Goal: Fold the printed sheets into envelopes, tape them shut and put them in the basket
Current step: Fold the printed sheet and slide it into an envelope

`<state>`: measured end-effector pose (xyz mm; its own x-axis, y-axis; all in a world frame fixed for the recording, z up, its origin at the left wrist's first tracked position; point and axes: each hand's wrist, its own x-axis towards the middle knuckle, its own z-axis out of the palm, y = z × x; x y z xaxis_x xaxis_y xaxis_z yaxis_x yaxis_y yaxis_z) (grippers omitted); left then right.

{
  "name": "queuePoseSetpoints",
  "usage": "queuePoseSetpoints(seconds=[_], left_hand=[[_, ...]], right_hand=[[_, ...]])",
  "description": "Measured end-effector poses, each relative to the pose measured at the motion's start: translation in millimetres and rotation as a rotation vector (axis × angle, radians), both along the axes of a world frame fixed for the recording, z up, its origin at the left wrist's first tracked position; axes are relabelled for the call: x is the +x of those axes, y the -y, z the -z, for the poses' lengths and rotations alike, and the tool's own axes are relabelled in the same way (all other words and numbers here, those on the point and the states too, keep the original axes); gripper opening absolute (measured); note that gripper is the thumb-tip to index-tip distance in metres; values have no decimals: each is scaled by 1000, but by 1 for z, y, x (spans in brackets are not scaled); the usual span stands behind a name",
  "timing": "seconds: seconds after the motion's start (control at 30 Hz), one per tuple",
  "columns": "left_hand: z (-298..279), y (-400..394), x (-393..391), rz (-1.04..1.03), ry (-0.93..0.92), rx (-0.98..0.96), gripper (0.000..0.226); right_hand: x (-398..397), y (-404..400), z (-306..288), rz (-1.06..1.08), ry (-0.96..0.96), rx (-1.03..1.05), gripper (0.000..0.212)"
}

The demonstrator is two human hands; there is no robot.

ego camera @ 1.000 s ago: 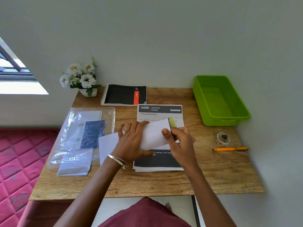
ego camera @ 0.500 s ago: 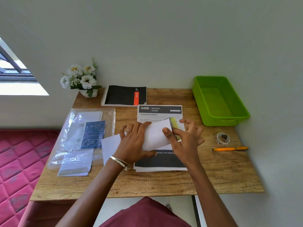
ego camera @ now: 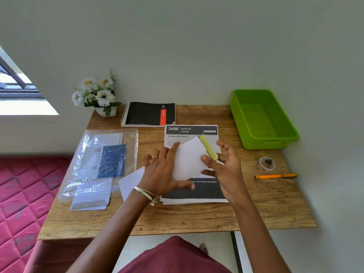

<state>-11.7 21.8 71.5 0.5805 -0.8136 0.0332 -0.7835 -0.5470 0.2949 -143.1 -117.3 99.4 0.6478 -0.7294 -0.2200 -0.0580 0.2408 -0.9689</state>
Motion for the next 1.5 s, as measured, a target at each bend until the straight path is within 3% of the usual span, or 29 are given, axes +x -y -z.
queuePoseSetpoints(seconds=[0.13, 0.27, 0.37, 0.53, 0.73, 0.83, 1.07, 1.27, 1.5], left_hand=[[-11, 7, -9, -15, -189, -39, 118], [-28, 16, -10, -116, -429, -266, 49], [-39, 22, -5, -162, -527, -367, 27], [-50, 32, 0, -194, -821, -503, 19], [-52, 39, -3, -301, -920, -553, 11], [-53, 40, -9, -317, -1003, -564, 25], [-52, 42, -14, -217, -743, -512, 14], [-61, 42, -8, -361, -831, -635, 11], [-74, 45, 1, -316, -803, -674, 15]], right_hand=[[-1, 0, 5, 99, -12, -7, 45], [0, 2, 4, 138, 35, -64, 17], [-1, 1, 2, 101, 55, -185, 18], [-2, -1, -1, -11, 69, -238, 21], [-4, 0, -5, -10, 145, -145, 17], [-3, 3, -2, 38, 105, -190, 22], [4, -1, -6, -7, 4, -260, 12], [-1, 5, -10, -49, 39, -146, 13], [-7, 9, -11, -68, 155, 76, 20]])
